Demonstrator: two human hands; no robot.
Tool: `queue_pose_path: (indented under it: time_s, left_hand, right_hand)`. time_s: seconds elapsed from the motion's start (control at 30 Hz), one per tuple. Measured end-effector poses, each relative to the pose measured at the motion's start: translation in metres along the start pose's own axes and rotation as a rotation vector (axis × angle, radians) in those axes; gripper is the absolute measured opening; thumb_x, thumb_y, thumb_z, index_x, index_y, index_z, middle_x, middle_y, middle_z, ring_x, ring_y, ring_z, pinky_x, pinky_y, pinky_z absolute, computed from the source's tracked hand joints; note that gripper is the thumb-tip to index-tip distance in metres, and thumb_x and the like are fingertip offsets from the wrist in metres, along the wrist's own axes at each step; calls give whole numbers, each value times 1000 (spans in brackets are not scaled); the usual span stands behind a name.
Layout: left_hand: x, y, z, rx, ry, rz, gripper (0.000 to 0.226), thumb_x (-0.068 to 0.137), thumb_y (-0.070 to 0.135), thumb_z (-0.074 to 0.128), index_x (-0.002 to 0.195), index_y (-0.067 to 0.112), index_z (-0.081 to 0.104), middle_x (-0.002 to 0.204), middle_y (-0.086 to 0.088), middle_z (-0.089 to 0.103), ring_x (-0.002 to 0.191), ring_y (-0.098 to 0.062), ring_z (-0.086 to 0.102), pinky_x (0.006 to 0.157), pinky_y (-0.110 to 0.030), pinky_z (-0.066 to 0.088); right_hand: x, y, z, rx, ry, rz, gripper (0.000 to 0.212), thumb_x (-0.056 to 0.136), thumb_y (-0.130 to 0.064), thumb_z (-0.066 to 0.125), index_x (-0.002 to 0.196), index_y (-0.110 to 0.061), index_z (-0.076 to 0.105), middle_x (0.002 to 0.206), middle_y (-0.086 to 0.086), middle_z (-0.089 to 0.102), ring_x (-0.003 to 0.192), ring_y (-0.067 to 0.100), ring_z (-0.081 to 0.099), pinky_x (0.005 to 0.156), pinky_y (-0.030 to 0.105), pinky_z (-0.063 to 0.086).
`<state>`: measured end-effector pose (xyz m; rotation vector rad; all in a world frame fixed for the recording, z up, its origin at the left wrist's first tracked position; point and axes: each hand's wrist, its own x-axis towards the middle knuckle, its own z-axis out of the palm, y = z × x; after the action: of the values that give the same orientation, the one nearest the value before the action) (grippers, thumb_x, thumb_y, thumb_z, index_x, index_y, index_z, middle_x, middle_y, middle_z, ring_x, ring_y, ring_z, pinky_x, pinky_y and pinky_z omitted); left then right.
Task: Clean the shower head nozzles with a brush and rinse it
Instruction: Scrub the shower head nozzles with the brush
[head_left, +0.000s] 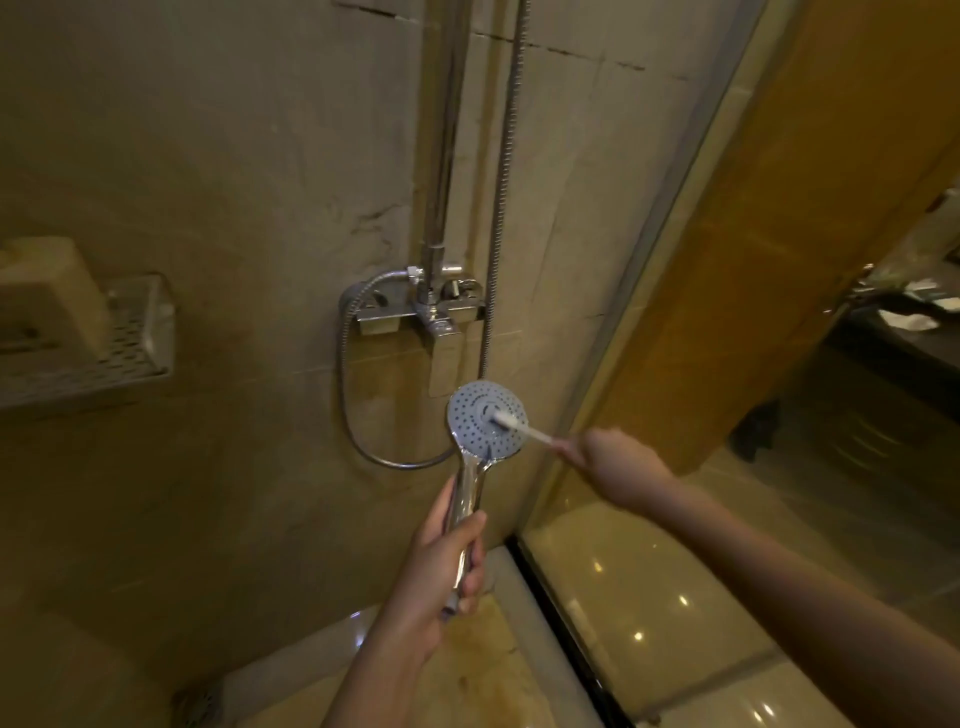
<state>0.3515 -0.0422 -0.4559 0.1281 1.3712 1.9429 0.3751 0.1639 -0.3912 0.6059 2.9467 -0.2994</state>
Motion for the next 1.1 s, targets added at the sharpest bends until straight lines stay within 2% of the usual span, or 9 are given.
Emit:
queue_pose_path:
  time_s: [0.1, 0.2, 0.37, 0.5, 0.57, 0.73, 0.83, 0.97, 1.1]
  left_hand:
    - [-9, 11, -11, -50, 12, 10, 47, 92, 13, 49, 122, 49, 46, 53, 1, 38, 31, -4, 29, 30, -10, 20]
    - [-14, 21, -31, -176, 55, 2, 41, 93, 12, 47, 114, 47, 49, 50, 2, 39, 28, -3, 29, 29, -8, 19]
    - [-31, 34, -61, -246, 128, 19, 37, 92, 11, 47, 108, 44, 50, 47, 1, 41, 27, -4, 30, 27, -8, 20]
    - [-40, 42, -89, -298, 162, 43, 28, 93, 10, 44, 100, 36, 54, 45, 1, 40, 25, -4, 29, 27, -7, 19]
    - [-43, 45, -101, -280, 167, 47, 28, 93, 12, 44, 103, 36, 54, 45, 2, 41, 26, -4, 30, 28, -6, 19]
    - [-49, 47, -128, -196, 176, 55, 36, 93, 16, 45, 118, 42, 48, 47, 3, 42, 28, -4, 31, 30, -7, 20]
    - [-54, 47, -141, -186, 189, 66, 37, 93, 16, 46, 121, 40, 47, 49, 2, 43, 29, -5, 32, 30, -7, 21]
    - [-64, 43, -159, -152, 196, 83, 46, 95, 16, 44, 132, 43, 41, 55, -1, 44, 30, -7, 34, 31, -10, 23]
    - [-74, 42, -178, -129, 209, 83, 47, 95, 20, 46, 133, 46, 38, 59, -4, 46, 33, -8, 37, 31, -13, 26]
  right_hand:
    - [11, -10, -12, 75, 3, 4, 46, 98, -48, 35, 68, -17, 51, 66, -1, 53, 59, 15, 53, 58, 28, 47]
    - [13, -39, 0, -47, -41, -170, 46, 98, -51, 33, 86, -17, 61, 77, 0, 60, 75, 21, 61, 68, 36, 51]
    - [38, -76, 7, 42, -5, -165, 46, 97, -52, 35, 76, -18, 57, 68, -1, 57, 64, 16, 58, 59, 32, 49]
    - [45, -115, 4, -86, 49, -271, 48, 95, -57, 30, 87, -21, 61, 78, 3, 63, 76, 24, 63, 70, 41, 54]
    - [52, -139, -9, 6, 149, -331, 45, 96, -53, 29, 86, -17, 54, 78, 4, 62, 75, 26, 61, 67, 40, 50]
    - [54, -233, -24, 156, 294, -645, 15, 100, -32, 33, 99, -19, 39, 77, 4, 57, 71, 30, 56, 64, 38, 42]
    - [58, -288, -22, 148, 306, -832, 11, 98, -27, 40, 101, -17, 42, 80, 3, 58, 68, 27, 55, 58, 38, 42]
    - [72, -348, -5, 159, 316, -1055, 11, 94, -20, 50, 103, -14, 52, 99, 4, 56, 76, 23, 56, 61, 40, 49]
    - [85, -383, 13, 127, 279, -1096, 12, 90, -20, 57, 101, -16, 60, 102, 5, 65, 89, 24, 62, 70, 42, 53]
